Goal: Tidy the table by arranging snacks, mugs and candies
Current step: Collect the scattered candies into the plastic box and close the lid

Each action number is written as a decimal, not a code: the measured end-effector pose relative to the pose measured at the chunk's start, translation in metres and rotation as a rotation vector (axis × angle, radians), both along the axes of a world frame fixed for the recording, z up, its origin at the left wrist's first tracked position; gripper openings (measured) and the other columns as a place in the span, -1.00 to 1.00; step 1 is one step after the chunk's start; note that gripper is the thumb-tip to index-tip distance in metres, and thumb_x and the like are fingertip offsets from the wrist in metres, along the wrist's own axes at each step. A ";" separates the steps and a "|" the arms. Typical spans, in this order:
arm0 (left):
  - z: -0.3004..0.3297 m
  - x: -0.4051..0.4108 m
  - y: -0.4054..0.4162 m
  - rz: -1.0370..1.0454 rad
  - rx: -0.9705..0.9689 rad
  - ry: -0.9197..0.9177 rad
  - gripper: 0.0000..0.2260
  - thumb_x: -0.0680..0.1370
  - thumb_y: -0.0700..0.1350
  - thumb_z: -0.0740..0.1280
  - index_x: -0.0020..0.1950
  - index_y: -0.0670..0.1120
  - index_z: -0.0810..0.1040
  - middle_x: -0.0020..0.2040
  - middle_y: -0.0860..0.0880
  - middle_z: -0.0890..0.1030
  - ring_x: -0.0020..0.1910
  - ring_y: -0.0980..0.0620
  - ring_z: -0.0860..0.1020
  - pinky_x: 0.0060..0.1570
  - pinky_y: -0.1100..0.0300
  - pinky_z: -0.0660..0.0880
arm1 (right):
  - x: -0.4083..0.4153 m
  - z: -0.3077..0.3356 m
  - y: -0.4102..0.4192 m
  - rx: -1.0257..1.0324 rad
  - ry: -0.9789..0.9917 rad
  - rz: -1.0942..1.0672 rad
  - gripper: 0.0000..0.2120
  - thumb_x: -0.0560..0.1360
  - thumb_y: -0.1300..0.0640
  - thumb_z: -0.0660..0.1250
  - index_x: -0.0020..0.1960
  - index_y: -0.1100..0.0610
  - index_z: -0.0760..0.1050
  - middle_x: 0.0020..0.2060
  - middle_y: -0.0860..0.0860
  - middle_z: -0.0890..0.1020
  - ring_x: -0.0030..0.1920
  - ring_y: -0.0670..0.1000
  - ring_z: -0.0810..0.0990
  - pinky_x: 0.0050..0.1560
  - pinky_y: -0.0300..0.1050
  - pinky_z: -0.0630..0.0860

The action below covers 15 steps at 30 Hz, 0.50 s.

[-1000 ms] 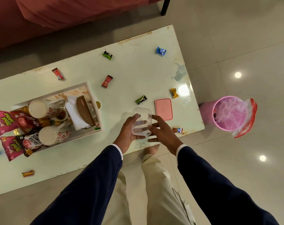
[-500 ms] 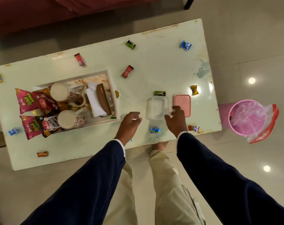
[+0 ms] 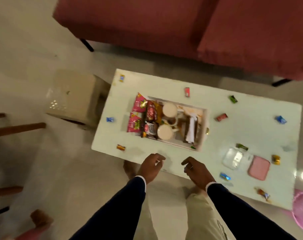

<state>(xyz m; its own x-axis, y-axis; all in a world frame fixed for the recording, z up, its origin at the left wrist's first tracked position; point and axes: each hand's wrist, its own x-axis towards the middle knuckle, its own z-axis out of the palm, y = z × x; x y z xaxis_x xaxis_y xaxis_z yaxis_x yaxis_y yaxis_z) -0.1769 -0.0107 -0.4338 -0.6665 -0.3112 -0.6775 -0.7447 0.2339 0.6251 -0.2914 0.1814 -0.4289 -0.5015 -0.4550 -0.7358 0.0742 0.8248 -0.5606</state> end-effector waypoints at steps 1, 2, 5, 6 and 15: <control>0.009 0.013 -0.029 0.038 0.005 0.008 -0.83 0.61 -0.25 0.31 0.12 -0.10 0.64 0.12 -0.06 0.63 0.13 -0.04 0.60 0.21 0.14 0.50 | 0.006 0.009 -0.027 0.016 0.005 0.027 -0.82 0.53 0.26 0.29 0.04 0.03 0.55 -0.16 0.08 0.68 -0.07 0.13 0.66 0.05 0.02 0.57; 0.017 0.026 -0.058 0.063 0.010 0.006 -0.83 0.61 -0.25 0.30 0.13 -0.10 0.64 0.13 -0.07 0.63 0.12 -0.05 0.60 0.20 0.11 0.50 | 0.011 0.017 -0.055 0.030 0.020 0.046 -0.82 0.53 0.26 0.29 0.03 0.01 0.54 -0.16 0.07 0.68 -0.08 0.12 0.66 0.05 0.03 0.58; 0.028 0.051 -0.143 0.088 0.007 0.004 -0.83 0.61 -0.28 0.29 0.13 -0.15 0.64 0.15 -0.14 0.63 0.12 -0.11 0.61 0.15 0.14 0.48 | 0.029 0.029 -0.133 0.053 0.044 0.059 -0.81 0.52 0.27 0.29 0.00 -0.01 0.53 -0.17 0.09 0.69 -0.11 0.12 0.66 0.03 0.05 0.60; 0.029 0.057 -0.172 0.127 -0.002 0.009 -0.83 0.60 -0.30 0.29 0.12 -0.17 0.64 0.15 -0.15 0.62 0.12 -0.12 0.61 0.13 0.19 0.48 | 0.035 0.029 -0.161 0.063 0.043 0.085 -0.81 0.52 0.27 0.29 0.00 -0.01 0.52 -0.16 0.09 0.68 -0.10 0.12 0.65 0.04 0.04 0.60; -0.029 0.079 -0.316 0.107 -0.043 -0.035 -0.80 0.60 -0.22 0.33 0.22 -0.14 0.58 0.22 -0.13 0.58 0.18 -0.10 0.56 0.22 0.08 0.47 | 0.084 -0.033 -0.324 0.088 0.095 0.286 -0.78 0.53 0.22 0.28 0.15 0.10 0.52 0.02 0.08 0.63 0.05 0.10 0.58 0.07 -0.05 0.48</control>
<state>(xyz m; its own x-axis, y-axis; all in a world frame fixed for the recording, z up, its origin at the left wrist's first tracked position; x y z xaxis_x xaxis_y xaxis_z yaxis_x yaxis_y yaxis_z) -0.0978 -0.3263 -0.4633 -0.6036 -0.4090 -0.6844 -0.7883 0.1777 0.5890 -0.2077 -0.1421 -0.4615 -0.4306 -0.5243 -0.7346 -0.2176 0.8502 -0.4793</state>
